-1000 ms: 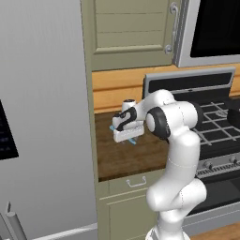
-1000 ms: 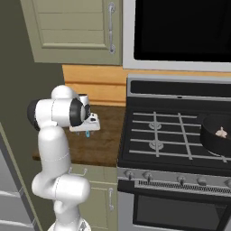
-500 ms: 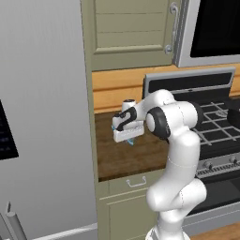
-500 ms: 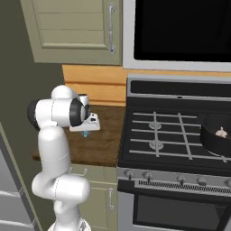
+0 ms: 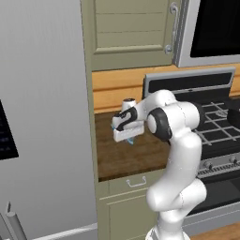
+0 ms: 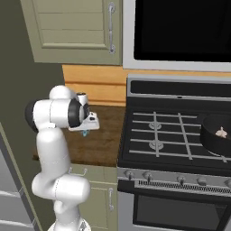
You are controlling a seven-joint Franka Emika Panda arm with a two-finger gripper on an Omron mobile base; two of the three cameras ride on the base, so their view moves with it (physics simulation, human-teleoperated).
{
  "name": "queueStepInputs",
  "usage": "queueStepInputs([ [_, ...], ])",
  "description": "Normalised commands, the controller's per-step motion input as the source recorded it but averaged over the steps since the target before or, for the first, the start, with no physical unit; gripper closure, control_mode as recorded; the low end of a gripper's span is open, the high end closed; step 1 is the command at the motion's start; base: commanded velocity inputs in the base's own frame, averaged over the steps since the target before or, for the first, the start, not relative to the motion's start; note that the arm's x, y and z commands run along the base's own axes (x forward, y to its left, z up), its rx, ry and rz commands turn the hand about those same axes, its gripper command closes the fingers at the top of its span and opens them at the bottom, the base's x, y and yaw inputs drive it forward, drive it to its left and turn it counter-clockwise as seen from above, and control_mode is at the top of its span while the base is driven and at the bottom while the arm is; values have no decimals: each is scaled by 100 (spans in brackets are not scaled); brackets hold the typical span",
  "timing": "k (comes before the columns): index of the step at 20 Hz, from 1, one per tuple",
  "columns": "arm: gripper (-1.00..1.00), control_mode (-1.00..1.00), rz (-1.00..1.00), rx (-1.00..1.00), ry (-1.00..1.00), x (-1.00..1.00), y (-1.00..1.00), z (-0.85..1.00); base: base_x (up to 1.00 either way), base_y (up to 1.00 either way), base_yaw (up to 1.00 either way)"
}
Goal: Put the sweet potato and garlic in the pot. Retrieve the spatula and lightly stir the vegetables in the pot.
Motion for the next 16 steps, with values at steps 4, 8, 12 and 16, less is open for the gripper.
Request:
queueStepInputs([
  [4,100,-100,5,0,-33,-84,-6,25,0,0,0],
  [8,100,-100,5,0,-33,-82,-10,46,0,0,0],
  [12,100,-100,1,10,-19,-81,-33,96,0,0,0],
  [16,100,-100,0,12,-4,-68,-36,100,0,0,0],
])
